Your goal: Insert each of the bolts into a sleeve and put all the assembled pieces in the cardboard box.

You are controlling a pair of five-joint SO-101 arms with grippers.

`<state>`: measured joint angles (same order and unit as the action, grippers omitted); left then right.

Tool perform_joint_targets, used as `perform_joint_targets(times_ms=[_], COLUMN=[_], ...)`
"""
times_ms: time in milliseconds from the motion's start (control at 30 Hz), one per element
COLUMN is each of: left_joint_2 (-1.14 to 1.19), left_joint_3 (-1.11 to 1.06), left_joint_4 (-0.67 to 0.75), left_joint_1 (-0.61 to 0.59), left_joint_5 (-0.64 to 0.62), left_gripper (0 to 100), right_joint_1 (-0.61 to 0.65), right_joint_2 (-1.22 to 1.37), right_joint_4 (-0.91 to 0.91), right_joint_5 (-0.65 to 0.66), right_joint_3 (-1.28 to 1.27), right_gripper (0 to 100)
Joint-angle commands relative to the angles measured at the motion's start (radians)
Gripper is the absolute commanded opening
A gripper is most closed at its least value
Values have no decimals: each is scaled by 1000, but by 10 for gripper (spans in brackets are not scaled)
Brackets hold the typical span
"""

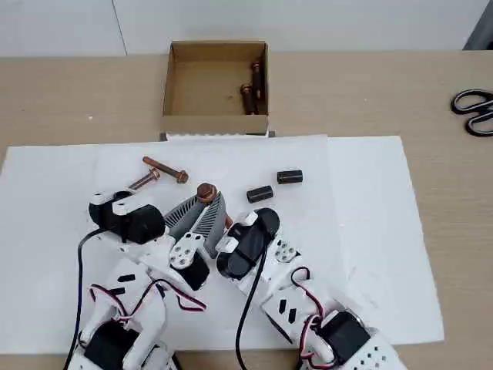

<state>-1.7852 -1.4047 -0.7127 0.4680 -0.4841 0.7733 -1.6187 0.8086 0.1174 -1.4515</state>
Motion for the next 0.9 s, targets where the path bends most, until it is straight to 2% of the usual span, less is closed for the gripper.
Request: perform_joint_targets(times_ms=[0,467,600,867], left_joint_2=[-9,-9,-9,-9], left_joint_3=[8,8,8,10], left_joint_4=[2,-26,-26,-28], left_joint_1=[5,5,5,5], left_joint_5=[5,5,5,6], left_gripper=[5,5,5,5], right_joint_1=[-4,-5,-7,-7], right_joint_2=[-18,-18,-18,-18], right_joint_4=[-48,-67,-68,-68], right_joint_5=[12,15,71,75], right_joint_3=[3,2,2,2], right_gripper=[2,2,2,2])
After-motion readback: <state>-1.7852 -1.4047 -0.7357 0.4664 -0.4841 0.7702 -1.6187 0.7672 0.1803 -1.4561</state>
